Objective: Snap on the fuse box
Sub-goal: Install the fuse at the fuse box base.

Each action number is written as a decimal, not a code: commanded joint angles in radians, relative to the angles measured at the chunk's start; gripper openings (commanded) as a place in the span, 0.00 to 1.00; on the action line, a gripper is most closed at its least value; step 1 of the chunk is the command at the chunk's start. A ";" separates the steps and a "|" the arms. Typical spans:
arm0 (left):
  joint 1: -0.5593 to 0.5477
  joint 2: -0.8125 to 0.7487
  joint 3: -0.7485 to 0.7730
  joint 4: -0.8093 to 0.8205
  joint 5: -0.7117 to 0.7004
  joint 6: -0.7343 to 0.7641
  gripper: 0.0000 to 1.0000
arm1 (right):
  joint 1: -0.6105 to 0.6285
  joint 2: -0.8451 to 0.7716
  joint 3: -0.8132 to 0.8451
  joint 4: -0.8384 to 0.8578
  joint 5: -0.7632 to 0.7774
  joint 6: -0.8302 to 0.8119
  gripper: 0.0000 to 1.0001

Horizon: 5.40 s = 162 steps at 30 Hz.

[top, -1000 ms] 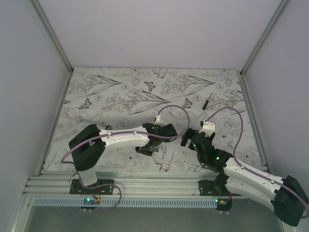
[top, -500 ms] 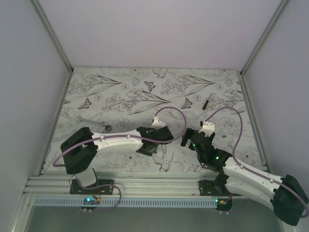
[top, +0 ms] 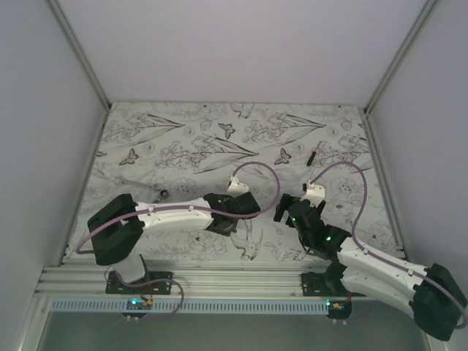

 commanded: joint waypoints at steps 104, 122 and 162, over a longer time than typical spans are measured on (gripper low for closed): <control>0.424 -0.209 -0.377 0.395 0.734 -0.183 0.62 | 0.108 0.408 0.380 -0.109 -0.404 -0.086 0.60; 0.554 -0.353 -0.460 0.343 0.733 -0.109 0.66 | 0.201 0.741 0.713 -0.309 -0.461 -0.089 0.19; 0.560 -0.219 -0.482 0.496 0.860 -0.109 0.37 | 0.223 0.960 0.726 -0.574 -0.519 0.025 0.00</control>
